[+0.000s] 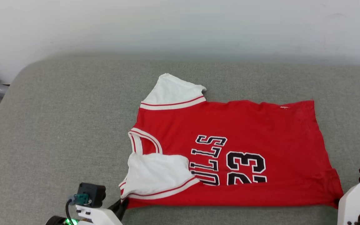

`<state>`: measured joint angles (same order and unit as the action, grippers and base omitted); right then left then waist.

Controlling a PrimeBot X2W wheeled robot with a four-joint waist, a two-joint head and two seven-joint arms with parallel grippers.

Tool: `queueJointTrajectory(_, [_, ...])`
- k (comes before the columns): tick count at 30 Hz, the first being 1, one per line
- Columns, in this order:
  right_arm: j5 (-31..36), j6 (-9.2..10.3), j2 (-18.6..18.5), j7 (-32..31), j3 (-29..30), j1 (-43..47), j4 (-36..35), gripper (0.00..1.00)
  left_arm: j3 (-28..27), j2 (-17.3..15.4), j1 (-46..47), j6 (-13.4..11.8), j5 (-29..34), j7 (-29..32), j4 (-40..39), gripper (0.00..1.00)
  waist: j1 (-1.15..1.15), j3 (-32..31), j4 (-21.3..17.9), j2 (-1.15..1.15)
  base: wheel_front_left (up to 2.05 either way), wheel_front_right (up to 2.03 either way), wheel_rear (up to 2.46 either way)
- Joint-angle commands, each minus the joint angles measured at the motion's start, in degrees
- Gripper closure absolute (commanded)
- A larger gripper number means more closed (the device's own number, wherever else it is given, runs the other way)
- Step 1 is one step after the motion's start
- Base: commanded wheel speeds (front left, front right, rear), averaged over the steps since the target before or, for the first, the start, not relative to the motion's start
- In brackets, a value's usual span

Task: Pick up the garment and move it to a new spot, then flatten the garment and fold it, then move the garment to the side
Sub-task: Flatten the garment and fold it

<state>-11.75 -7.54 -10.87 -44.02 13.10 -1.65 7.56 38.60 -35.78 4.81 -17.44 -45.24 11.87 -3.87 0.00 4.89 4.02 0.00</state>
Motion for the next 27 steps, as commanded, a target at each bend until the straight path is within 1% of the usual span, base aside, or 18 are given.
queueJointTrajectory(1, [-0.5, 0.11, -0.7, -0.7, 0.3, 1.4, -0.8, 1.0, 0.2, -0.6, -1.3, 0.0, -0.4, 0.4, 0.1, 1.0, 0.0, -1.6, -0.3, 0.0, 0.0, 0.0, 0.0])
queueJointTrajectory(4, [-1.0, 0.11, -1.0, -1.8, 0.4, 3.1, -2.3, 1.0, 0.6, -0.9, -2.7, 0.0, -1.3, 1.1, -0.1, 1.0, 0.0, -2.6, -0.4, 0.0, 0.0, 0.0, 0.0])
queueJointTrajectory(8, [-1.8, 0.11, -1.5, -3.5, 1.4, 7.0, -6.0, 1.0, 1.3, -1.7, -5.3, -0.1, -2.2, 2.0, -0.3, 1.0, 0.0, -4.1, -0.6, 0.0, 0.0, 0.0, 0.0])
queueJointTrajectory(11, [-2.2, 0.11, -0.7, -5.0, 2.8, 9.9, -8.1, 1.0, 2.0, -1.9, -6.6, -0.6, -1.9, 2.1, -0.4, 1.0, 0.0, -4.6, -0.8, 0.0, 0.0, 0.0, 0.0])
queueJointTrajectory(14, [-2.9, 0.11, 0.3, -6.4, 2.8, 12.0, -9.4, 1.0, 2.5, -1.1, -7.3, 0.0, -2.7, 2.1, -0.2, 1.0, 0.0, -4.7, -0.9, 0.0, 0.0, 0.0, 0.0])
queueJointTrajectory(17, [-3.3, 0.11, 1.0, -6.4, 2.9, 12.7, -9.3, 1.0, 3.0, -0.6, -7.6, 0.7, -3.1, 2.4, 1.1, 1.0, 0.0, -4.8, -1.2, 0.0, 0.0, 0.0, 0.0])
queueJointTrajectory(25, [-3.7, 0.11, 1.1, -4.7, 2.1, 11.9, -6.1, 1.0, 4.0, 0.7, -6.0, 1.8, -2.8, 1.9, 3.7, 1.0, 0.0, -4.9, -1.2, 0.0, 0.0, 0.0, 0.0])
queueJointTrajectory(26, [-4.0, 0.11, 0.8, -4.3, 1.5, 11.7, -6.1, 0.6, 4.1, 0.7, -5.8, 1.8, -2.5, 1.7, 4.1, 0.54, 0.0, -4.9, -1.2, 0.0, 0.0, 0.0, 0.0])
queueJointTrajectory(27, [-4.4, 0.1, 0.5, -3.9, 1.0, 11.5, -6.1, 0.0, 4.1, 0.8, -5.8, 1.9, -2.4, 1.6, 4.4, 0.08, 0.0, -4.9, -1.2, 0.0, 0.0, 0.0, 0.0])
